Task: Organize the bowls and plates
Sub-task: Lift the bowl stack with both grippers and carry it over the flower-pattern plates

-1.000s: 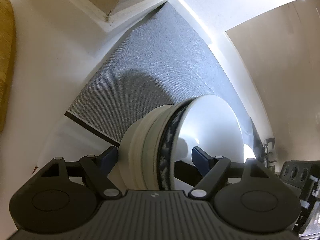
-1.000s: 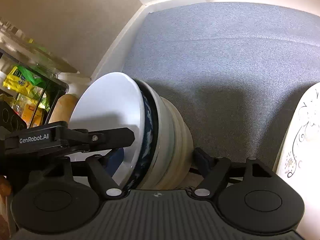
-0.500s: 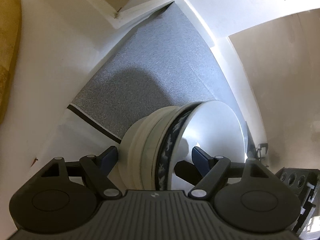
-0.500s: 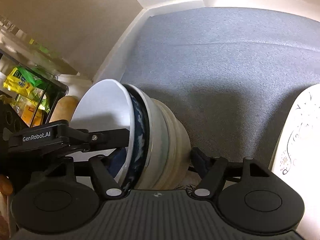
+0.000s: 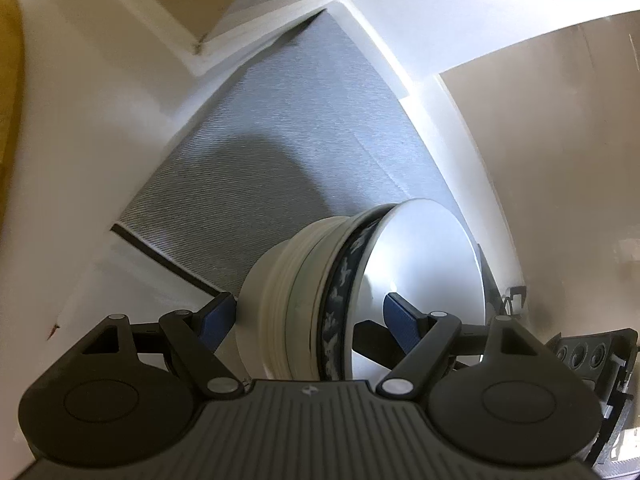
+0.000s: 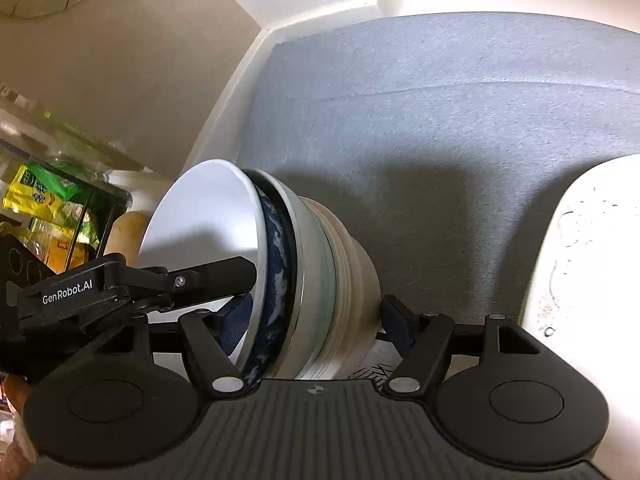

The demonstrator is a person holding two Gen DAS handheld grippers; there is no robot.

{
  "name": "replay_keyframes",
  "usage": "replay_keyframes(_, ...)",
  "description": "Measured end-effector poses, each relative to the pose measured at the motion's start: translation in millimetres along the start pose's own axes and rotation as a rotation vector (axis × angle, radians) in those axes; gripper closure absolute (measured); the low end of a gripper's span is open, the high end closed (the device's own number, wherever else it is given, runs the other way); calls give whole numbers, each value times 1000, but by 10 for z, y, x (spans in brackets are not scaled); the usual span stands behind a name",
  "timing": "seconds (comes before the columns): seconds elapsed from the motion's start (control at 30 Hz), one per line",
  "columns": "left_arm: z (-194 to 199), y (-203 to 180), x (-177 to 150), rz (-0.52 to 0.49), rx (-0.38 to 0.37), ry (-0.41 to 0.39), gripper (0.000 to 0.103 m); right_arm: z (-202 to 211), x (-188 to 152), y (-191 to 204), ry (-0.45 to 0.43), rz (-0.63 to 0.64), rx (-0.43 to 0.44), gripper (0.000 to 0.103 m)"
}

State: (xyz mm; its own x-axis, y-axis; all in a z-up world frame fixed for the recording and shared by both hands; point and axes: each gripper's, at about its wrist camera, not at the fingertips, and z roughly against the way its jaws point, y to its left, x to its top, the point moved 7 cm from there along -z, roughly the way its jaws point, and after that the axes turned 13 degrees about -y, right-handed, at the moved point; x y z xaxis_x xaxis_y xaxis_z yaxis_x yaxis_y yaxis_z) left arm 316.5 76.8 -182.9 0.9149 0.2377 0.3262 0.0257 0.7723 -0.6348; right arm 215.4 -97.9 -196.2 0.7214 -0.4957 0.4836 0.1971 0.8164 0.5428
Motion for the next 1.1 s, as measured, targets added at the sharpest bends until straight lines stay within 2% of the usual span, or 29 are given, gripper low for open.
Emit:
replay_keyframes(0.23,-59,-28,-4,-18,-8,4,18,88,49,-36,-5,-3,-31,31)
replay_keyframes(0.47,-68,-67,-25,3,37,-31,18,17,102,-46,23,8,7,31)
replay_keyframes(0.67,-44,-172,-57,0,33,-45,18,110,189,-87,16,24,12,31)
replay_keyframes(1.1,-102,-703,-209,-108,-24,-8,18,632,284,-389,-91,-37,-25,31)
